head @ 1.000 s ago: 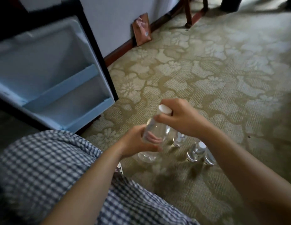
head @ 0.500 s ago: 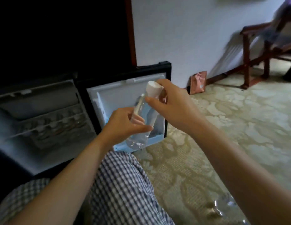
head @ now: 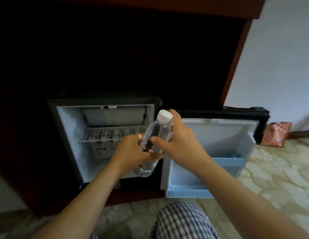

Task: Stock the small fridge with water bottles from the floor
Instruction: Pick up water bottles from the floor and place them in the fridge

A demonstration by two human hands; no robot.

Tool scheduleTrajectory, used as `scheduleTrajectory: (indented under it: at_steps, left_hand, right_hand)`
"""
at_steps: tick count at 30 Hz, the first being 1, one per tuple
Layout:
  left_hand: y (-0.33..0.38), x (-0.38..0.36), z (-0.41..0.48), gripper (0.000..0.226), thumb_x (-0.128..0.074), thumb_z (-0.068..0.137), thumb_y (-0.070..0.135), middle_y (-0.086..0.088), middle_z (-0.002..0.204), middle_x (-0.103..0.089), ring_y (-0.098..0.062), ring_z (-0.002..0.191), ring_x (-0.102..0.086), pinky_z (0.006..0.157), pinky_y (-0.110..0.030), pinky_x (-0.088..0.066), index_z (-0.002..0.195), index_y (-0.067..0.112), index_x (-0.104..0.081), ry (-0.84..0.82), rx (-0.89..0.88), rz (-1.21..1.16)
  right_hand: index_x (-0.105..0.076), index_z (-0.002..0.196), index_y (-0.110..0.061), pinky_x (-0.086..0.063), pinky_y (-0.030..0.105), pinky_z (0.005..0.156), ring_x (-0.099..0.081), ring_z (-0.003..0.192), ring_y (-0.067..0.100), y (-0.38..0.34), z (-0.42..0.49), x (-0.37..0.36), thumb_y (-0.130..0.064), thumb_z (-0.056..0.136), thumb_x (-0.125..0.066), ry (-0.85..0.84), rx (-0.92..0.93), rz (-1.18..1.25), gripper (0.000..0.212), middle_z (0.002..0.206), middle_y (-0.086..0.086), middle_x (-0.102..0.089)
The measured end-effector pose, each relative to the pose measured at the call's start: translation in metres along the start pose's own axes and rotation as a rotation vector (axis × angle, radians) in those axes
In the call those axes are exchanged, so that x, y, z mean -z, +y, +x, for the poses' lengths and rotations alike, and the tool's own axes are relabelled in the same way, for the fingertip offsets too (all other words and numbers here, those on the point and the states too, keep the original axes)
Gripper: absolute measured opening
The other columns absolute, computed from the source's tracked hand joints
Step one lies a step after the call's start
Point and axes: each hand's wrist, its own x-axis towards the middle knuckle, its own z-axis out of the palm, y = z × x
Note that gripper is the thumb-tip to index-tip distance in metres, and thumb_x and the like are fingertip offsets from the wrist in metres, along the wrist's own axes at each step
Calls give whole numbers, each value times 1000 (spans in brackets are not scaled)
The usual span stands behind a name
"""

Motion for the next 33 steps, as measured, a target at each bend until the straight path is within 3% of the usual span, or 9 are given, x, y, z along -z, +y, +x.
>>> scheduleTrajectory:
  at_steps: [3,7,9,13,19,23,27,30,33]
  left_hand:
    - [-24,20,10,43,-77,48,44,-4,70,-71,-17,68,-68,61,-34,-52,77,13,-69,43,63,-40]
    - [-56,46,30,12,-76,72,9,8,62,-63,6,54,-62,46,-4,-40,76,12,-66,64,124,-60]
    - [-77,57,41,14,-77,68,11,10,60,-63,4,56,-61,47,-4,-40,68,19,-66,94,143,-44]
    - [-112,79,60,16,-79,60,35,10,70,-68,-6,71,-65,59,-21,-48,65,30,-65,113,230,-38]
    - [-157,108,61,20,-77,72,20,17,69,-62,10,65,-56,46,1,-38,80,31,-62,162,259,-170]
    - [-180,116,67,22,-77,72,25,15,73,-64,4,70,-59,51,-1,-41,79,35,-59,249,275,-193]
    - [-198,121,82,29,-77,73,22,7,84,-65,-12,83,-62,62,-15,-45,98,24,-63,329,287,-247]
    - [-207,125,86,17,-72,80,20,12,81,-67,-12,83,-64,68,-18,-47,84,32,-61,316,259,-362]
    - [-212,128,85,13,-59,90,22,1,93,-69,-4,82,-65,64,-9,-45,101,21,-66,377,251,-438]
  right_hand:
    - [-35,131,-25,-51,41,84,-60,100,25,-7,25,-32,-56,70,-63,-103,-37,36,74,113,1,-61]
    - [-41,122,-24,-52,41,83,-62,96,23,-19,61,-71,-55,75,-66,-153,-49,52,62,107,-1,-63]
    - [-40,126,-23,-52,44,87,-62,102,24,-23,79,-92,-53,76,-66,-167,-29,46,64,111,-1,-64]
    - [-35,129,-29,-51,40,92,-60,107,21,-32,111,-127,-55,75,-66,-230,-37,129,68,114,-6,-61]
    - [-31,130,-29,-49,48,92,-60,110,28,-50,145,-187,-51,78,-63,-290,44,-32,65,119,1,-63]
    - [-33,132,-29,-49,45,93,-61,109,24,-59,162,-210,-46,82,-62,-294,95,-52,60,119,-2,-63]
    - [-31,134,-28,-49,40,92,-62,107,25,-64,181,-222,-43,85,-61,-304,135,-127,59,119,1,-64]
    - [-29,135,-27,-49,39,91,-63,107,26,-64,192,-228,-41,85,-61,-300,136,-147,60,119,2,-64]
    - [-28,133,-28,-50,47,91,-64,105,28,-62,200,-236,-39,84,-64,-285,114,-114,62,119,4,-64]
